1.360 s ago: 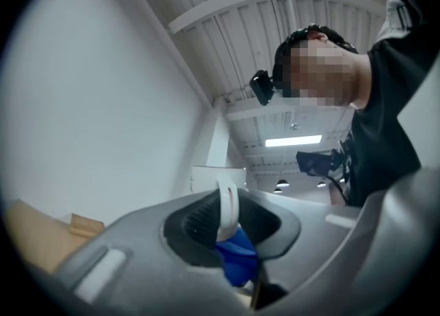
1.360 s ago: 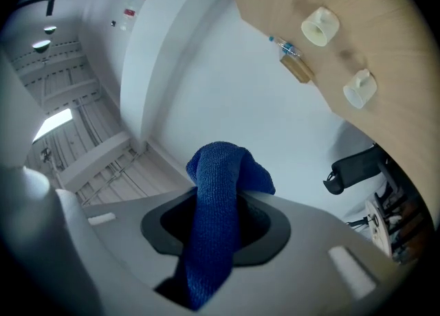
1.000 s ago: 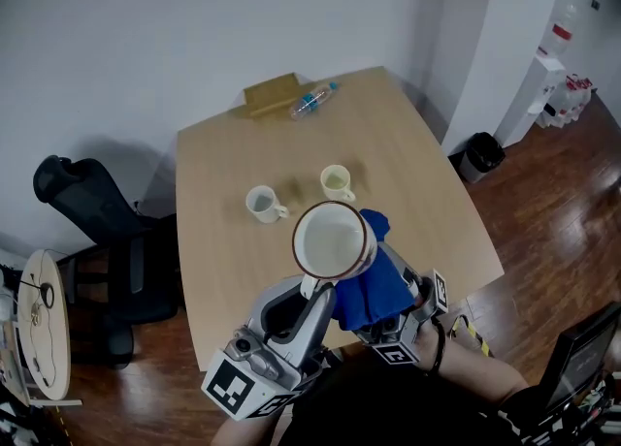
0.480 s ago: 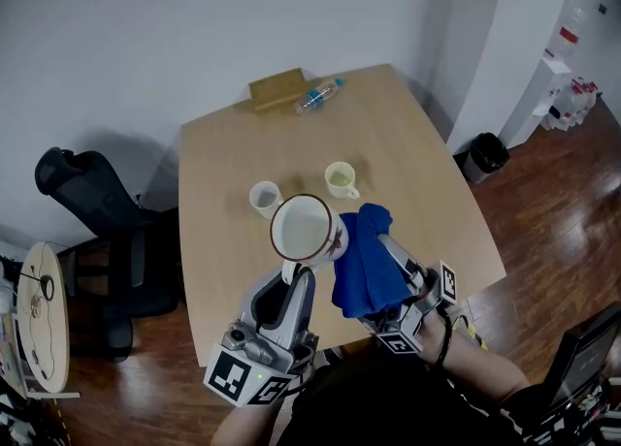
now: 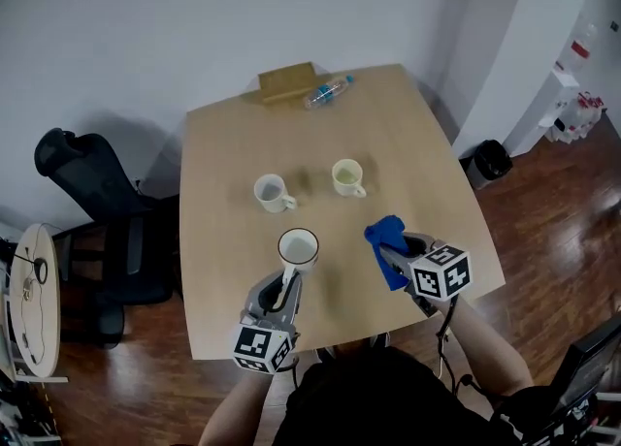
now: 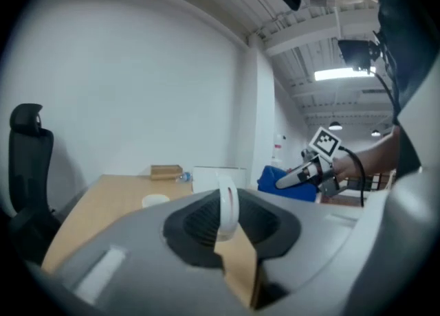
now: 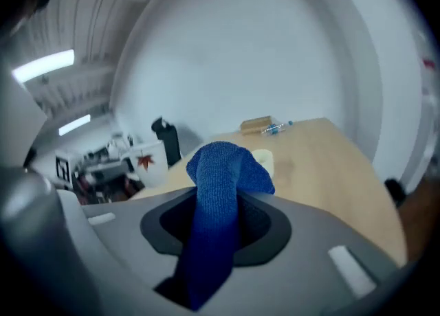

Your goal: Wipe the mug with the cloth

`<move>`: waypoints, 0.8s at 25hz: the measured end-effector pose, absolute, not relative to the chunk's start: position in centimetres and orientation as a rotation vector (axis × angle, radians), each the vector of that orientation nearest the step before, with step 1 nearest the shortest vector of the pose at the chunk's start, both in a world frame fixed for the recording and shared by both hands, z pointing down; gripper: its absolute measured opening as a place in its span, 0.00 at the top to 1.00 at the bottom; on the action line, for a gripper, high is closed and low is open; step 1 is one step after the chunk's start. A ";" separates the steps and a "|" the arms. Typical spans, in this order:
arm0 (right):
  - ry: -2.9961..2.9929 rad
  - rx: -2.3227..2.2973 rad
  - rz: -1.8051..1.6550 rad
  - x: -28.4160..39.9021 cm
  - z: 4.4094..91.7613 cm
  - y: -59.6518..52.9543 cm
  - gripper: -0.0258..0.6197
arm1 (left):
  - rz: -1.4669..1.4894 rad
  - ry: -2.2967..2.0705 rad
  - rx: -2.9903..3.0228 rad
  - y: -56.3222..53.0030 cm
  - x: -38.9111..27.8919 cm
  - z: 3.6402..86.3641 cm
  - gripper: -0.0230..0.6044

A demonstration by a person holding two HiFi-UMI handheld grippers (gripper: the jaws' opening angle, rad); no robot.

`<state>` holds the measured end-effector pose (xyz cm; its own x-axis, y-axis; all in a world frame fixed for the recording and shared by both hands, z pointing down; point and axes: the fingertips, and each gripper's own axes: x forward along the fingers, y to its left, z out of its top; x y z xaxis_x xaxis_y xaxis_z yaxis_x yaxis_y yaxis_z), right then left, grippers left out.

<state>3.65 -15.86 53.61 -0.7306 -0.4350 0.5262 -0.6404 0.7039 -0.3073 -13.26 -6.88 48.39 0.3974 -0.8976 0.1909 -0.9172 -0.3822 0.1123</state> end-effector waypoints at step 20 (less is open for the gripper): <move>-2.055 0.492 0.306 0.2 71.1 -12.3 0.77 | 0.452 -1.388 2.231 -6.2 -13.2 64.5 0.87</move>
